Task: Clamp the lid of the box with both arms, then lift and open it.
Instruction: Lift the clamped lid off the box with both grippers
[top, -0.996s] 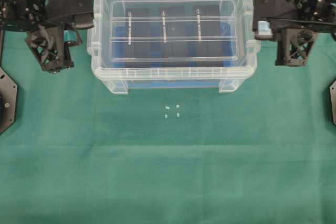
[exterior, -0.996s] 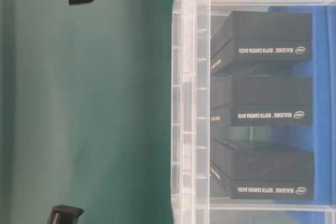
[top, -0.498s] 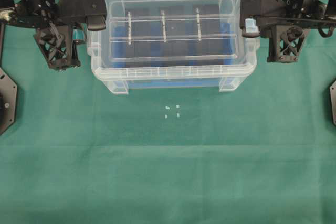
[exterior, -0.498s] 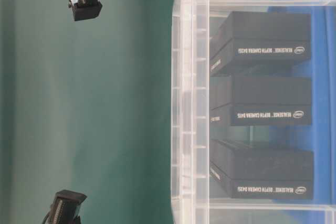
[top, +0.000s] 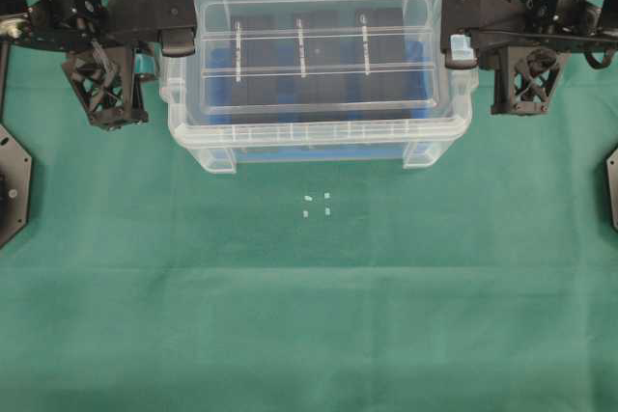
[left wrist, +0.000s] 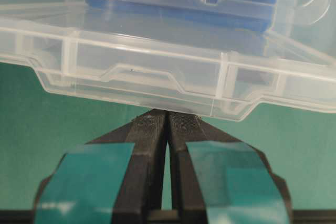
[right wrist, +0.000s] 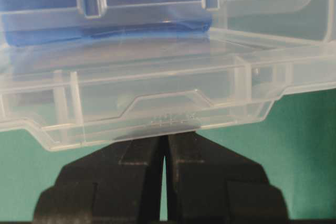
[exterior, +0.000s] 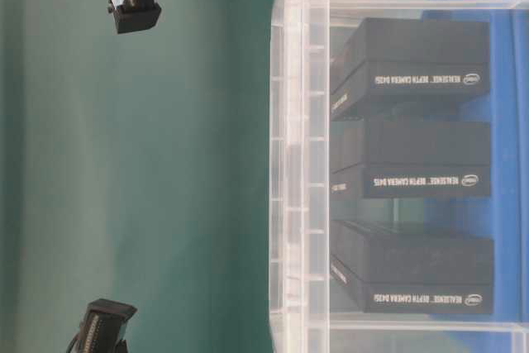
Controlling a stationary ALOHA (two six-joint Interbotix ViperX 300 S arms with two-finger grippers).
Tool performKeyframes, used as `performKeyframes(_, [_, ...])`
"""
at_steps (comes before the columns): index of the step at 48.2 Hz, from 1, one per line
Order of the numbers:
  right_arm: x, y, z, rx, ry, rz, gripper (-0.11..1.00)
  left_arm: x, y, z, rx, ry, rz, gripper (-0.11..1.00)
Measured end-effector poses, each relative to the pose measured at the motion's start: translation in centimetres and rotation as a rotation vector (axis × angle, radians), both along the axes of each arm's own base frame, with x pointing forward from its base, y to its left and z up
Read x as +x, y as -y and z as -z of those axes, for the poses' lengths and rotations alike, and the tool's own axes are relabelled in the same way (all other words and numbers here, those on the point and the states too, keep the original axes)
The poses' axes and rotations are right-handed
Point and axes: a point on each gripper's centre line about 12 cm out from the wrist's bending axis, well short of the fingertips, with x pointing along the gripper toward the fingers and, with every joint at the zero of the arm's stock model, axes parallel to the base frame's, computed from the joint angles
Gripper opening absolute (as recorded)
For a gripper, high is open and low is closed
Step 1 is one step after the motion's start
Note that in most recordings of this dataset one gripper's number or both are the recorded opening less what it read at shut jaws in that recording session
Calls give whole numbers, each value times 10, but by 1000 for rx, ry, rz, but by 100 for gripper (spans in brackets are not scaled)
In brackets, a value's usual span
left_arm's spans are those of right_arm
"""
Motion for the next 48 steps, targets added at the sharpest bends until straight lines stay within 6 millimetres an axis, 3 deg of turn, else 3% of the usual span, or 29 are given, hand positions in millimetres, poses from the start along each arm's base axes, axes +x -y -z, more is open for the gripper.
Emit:
performKeyframes(27, [4, 2, -9, -3, 4, 5, 0, -1, 0, -10, 0, 2, -4, 1])
performKeyframes(48, [4, 0, -35, -15, 25, 4, 0, 0, -1, -28, 2, -9, -4, 1])
